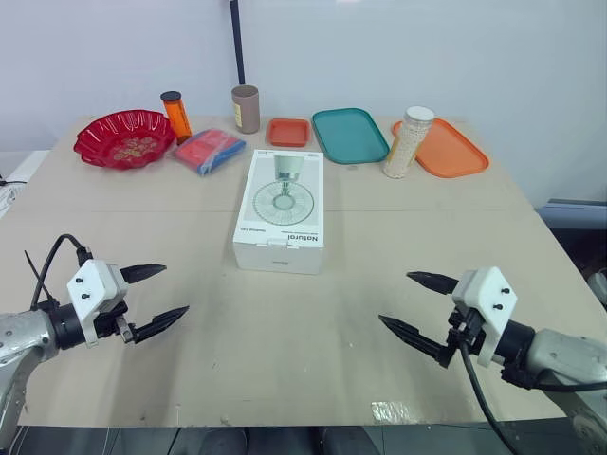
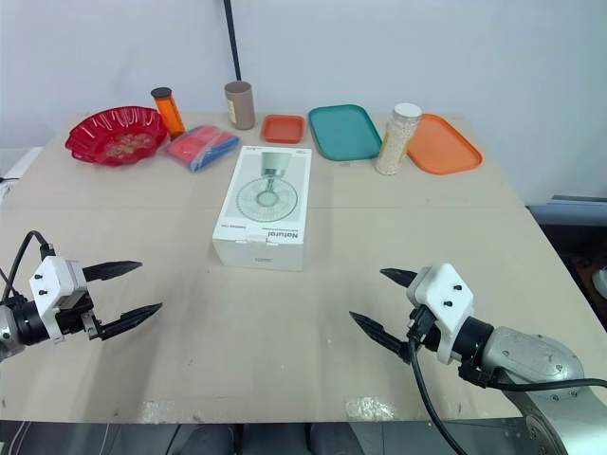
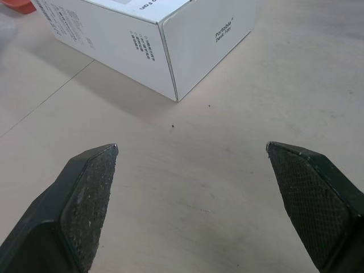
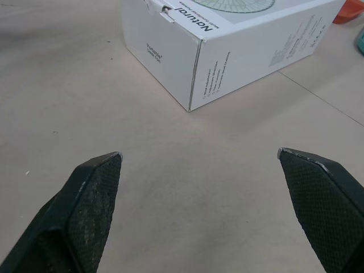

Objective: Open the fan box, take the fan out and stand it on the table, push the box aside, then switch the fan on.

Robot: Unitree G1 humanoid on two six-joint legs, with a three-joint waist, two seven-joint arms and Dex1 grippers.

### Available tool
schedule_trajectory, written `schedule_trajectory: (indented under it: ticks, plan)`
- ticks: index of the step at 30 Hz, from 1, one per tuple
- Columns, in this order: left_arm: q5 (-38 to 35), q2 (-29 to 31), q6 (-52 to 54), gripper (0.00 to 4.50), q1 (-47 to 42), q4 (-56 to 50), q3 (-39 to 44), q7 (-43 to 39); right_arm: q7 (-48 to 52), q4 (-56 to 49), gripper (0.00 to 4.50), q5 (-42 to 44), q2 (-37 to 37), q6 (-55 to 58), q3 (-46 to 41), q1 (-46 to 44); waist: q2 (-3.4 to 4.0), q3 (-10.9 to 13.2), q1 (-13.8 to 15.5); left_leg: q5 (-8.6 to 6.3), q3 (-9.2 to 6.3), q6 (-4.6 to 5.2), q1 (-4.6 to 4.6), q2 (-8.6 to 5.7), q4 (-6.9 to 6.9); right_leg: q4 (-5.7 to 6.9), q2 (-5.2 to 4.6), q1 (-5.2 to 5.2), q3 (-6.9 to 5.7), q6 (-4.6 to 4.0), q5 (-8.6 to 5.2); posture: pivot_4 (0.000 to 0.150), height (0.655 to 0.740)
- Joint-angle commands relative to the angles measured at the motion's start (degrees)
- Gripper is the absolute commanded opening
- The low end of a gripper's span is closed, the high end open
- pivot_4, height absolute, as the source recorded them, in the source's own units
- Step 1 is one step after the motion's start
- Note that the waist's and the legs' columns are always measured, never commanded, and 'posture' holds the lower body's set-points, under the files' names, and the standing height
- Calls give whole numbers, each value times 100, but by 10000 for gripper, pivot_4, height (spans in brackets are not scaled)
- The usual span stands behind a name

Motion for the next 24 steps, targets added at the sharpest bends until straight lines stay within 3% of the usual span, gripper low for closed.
schedule_trajectory:
  ticks: [1,24]
  plan:
    - [-16,-46,-147,44491,-3,-88,40,58,-47,-121,45000,90,-35,15,-142,-28,0,0,0,0,0,0,0,0,0,0,0,0,0,0,0,1500,7400]
    - [64,-139,-316,44491,74,-97,-136,53,-50,-31,45000,167,-97,81,-189,-117,-1,-1,2,0,0,0,1,0,1,0,0,2,0,0,0,1500,7400]
